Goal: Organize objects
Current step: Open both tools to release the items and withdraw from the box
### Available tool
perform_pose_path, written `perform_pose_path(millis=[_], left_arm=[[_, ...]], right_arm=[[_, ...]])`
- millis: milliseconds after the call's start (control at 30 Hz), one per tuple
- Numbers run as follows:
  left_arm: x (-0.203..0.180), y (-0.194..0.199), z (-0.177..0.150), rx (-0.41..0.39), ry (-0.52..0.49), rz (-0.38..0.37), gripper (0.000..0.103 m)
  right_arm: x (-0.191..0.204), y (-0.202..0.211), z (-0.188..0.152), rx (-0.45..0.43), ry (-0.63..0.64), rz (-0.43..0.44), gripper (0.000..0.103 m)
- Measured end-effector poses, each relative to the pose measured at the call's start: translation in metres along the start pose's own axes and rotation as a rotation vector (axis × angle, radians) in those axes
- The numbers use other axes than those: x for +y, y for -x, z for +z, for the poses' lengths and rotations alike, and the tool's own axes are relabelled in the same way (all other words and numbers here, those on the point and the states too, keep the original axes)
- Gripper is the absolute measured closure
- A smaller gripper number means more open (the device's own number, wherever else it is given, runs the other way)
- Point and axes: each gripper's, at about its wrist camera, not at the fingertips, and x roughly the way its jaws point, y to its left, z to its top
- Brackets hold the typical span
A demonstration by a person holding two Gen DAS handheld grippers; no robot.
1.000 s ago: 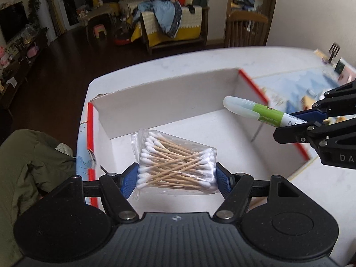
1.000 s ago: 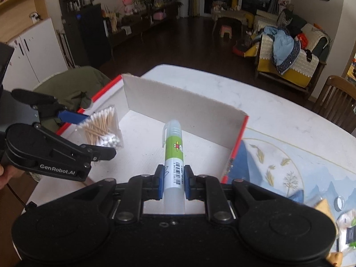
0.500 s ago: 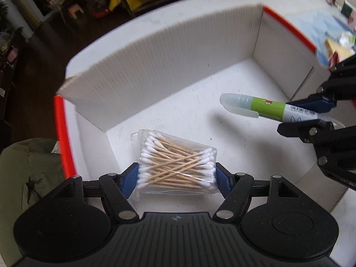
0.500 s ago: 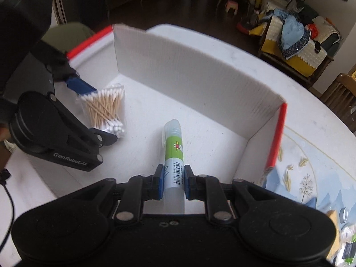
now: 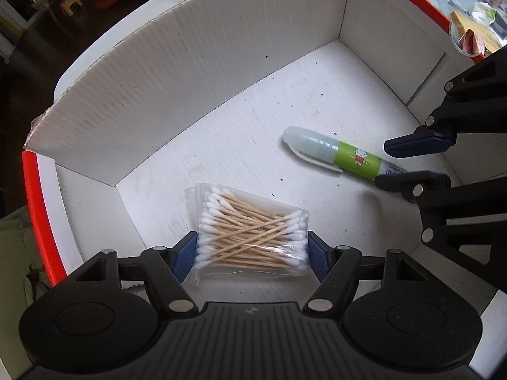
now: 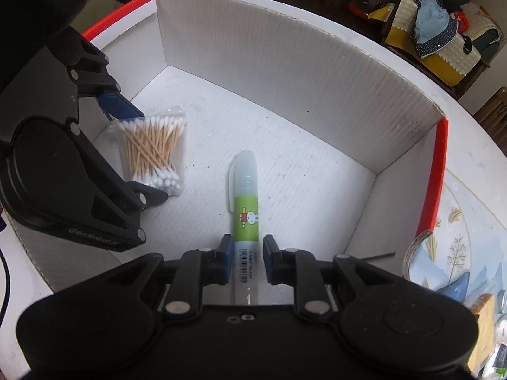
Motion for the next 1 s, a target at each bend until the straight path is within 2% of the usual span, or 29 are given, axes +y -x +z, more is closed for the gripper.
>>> perform_pose_path(millis=[133,233,300,367,467,733,1000], left_arm=[[-0.001,-0.003,-0.001,0.023,-0.009,-0.027,0.03],[-0.002,0.001,-0.003,0.008,-0.012,-0.029,0.028],[-0.001,0.005,-0.005,-0.007,-0.011,-0.037,0.028],[-0.001,0.009,-0.008,-0.014,-0.01,-0.044,0.022],[0.0,0.017,-0.014,-0.037,-0.005,-0.056,0.021],[0.001,0.059,-0.025,-0.177,0.052,-0.076,0.021],[-0.029,0.107,-0.041,-0.339,0.06,0.004,0.021]], right_arm=[[0.0,0.005,-0.002,-0.018,0.005,0.01,0.076],[0.001,0.012,-0.005,-0.033,0.009,0.015,0.071],[0.0,0.018,-0.008,-0.044,0.01,0.016,0.07],[-0.002,0.025,-0.01,-0.058,0.0,0.028,0.069],[-0.006,0.041,-0.014,-0.087,-0.02,0.05,0.067],[-0.019,0.087,-0.031,-0.189,-0.068,0.079,0.062],[-0.03,0.134,-0.059,-0.306,-0.081,0.095,0.058]])
